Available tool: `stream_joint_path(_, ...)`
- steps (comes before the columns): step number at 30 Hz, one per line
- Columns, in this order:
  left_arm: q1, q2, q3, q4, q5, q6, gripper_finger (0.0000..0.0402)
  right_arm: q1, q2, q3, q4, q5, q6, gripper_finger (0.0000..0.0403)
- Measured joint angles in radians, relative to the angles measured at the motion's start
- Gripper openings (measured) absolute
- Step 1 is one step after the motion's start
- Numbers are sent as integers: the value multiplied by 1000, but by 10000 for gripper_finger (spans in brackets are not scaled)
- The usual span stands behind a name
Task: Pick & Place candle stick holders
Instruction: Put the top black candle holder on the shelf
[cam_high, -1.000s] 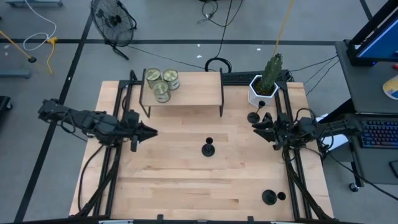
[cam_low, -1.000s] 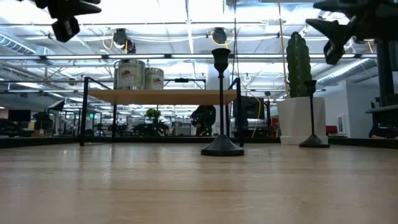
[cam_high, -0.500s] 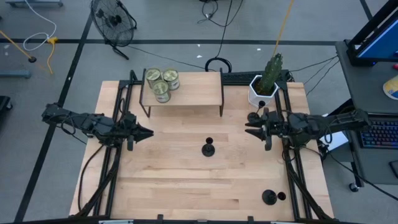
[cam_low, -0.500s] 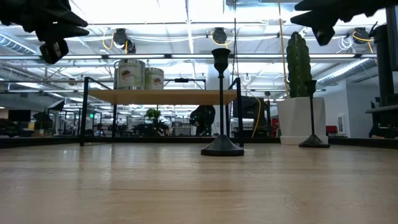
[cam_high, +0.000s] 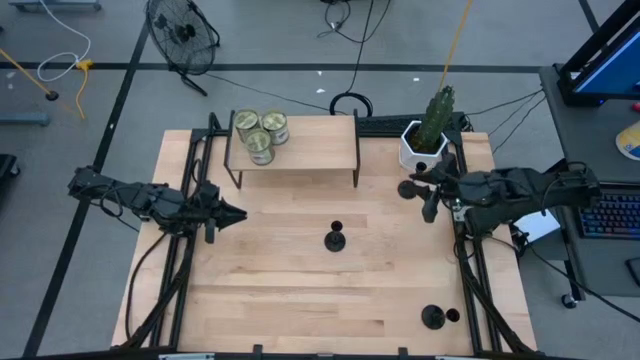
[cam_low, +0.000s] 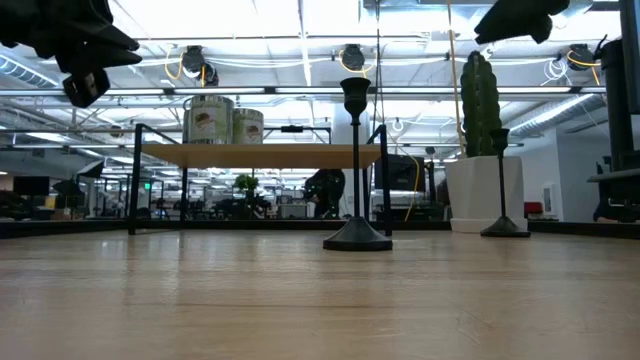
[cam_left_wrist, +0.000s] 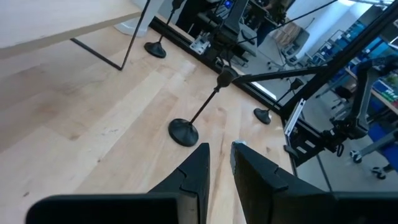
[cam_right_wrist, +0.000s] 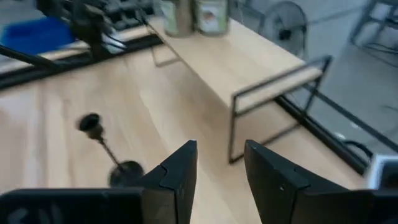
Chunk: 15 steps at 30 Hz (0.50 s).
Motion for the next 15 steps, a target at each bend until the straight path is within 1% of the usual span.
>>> stream_joint_path(5,0,0,0,-6,1,29,72,-1,59,12,-109,6,68,125)
stream_joint_path(9,0,0,0,-10,4,50,72,-1,94,12,-197,-1,164,131)
stream_joint_path(15,0,0,0,-34,31,54,72,-1,89,12,-293,-29,378,166)
